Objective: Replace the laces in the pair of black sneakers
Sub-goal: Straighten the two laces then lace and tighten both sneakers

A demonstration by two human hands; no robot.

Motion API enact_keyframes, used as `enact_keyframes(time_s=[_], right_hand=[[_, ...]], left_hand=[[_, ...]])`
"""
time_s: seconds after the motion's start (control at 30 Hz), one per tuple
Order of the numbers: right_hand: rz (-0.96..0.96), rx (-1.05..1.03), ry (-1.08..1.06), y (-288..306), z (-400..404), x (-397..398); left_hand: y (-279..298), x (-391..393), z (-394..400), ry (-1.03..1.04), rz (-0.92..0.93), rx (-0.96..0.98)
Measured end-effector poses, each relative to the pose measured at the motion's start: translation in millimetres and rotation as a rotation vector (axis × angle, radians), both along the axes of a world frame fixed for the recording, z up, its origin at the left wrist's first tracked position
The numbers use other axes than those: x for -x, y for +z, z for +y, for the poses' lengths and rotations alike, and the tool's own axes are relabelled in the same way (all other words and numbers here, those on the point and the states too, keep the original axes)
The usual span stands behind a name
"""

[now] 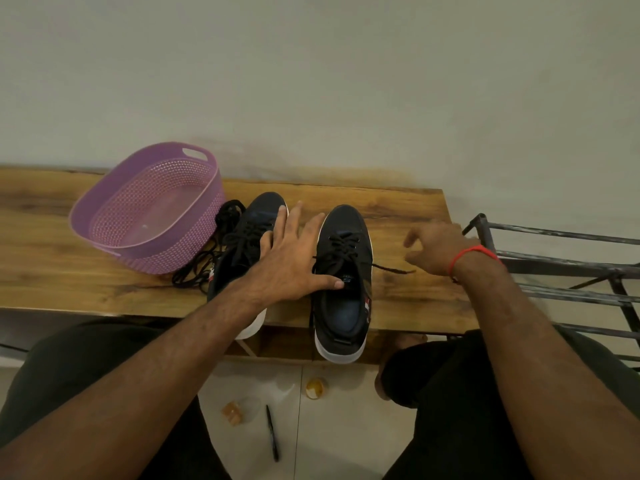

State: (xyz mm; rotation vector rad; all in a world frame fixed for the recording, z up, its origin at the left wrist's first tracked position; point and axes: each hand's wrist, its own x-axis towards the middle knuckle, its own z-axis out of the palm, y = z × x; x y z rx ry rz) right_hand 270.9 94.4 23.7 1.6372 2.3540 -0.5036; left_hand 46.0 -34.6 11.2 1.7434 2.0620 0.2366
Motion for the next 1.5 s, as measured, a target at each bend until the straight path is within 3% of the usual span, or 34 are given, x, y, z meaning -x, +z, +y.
enact_keyframes(time_s=[0.13,0.2,0.3,0.43,0.5,0.57,0.67,0.73,0.8,0.93,1.0,1.07,1.17,1.27,1.33,1.43,1.5], right_hand=[[0.268,0.112,0.223,5.7,-23.8,26.5],[0.264,0.095,0.288,-1.9,-27.2,32.9],[0.152,0.088,0.257,-4.9,-23.0,28.9],[-0.21,0.191,0.116,2.8,-9.7,8.7],[-0.231,0.192,0.075,1.1,-7.7,1.2],[-0.116,0.153,0.165,1.9,-10.6,4.0],[0.253,0.146,0.279,5.8,-24.6,22.0],[0.336,0.115,0.343,5.4,-32.3,33.3],[0.275,0.104,0.343,2.4,-29.7,34.2],[-0.226,0.213,0.163,5.2,-15.8,15.1],[-0.282,0.215,0.114,5.6,-13.3,7.2],[-0.146,0.187,0.131,6.6,-12.9,6.3],[0.22,0.246,0.2,8.7,-23.0,19.2],[0.334,0.145,0.315,3.7,-32.6,34.6],[0.219,0.152,0.309,0.9,-27.6,32.4],[-0.232,0.256,0.222,-4.5,-11.9,12.2],[-0.321,0.257,0.163,-11.6,-5.3,2.7]], left_hand=[[-4.1,2.7,0.4,0.004,0.001,0.01],[-5.0,3.8,1.6,0.012,0.006,0.023],[-5.2,4.2,3.0,0.014,0.011,0.045],[-6.2,5.8,2.3,0.024,0.014,0.044],[-7.0,6.5,2.7,0.025,0.008,0.046],[-7.1,6.3,3.0,0.026,0.007,0.046],[-7.6,4.9,2.5,0.022,-0.004,0.048],[-8.4,4.6,2.3,0.019,-0.001,0.051],[-8.7,5.5,2.4,0.022,-0.002,0.057],[-9.9,7.0,2.8,0.033,-0.007,0.064],[-10.6,7.0,3.5,0.034,-0.004,0.066],[-10.6,6.5,4.0,0.034,-0.005,0.066],[-10.7,5.6,3.2,0.029,-0.008,0.066],[-12.2,5.7,2.5,0.034,-0.015,0.068],[-12.6,7.0,2.5,0.043,-0.022,0.078],[-12.5,8.0,2.3,0.041,-0.035,0.079],[-12.1,7.9,2.4,0.034,-0.038,0.083]])
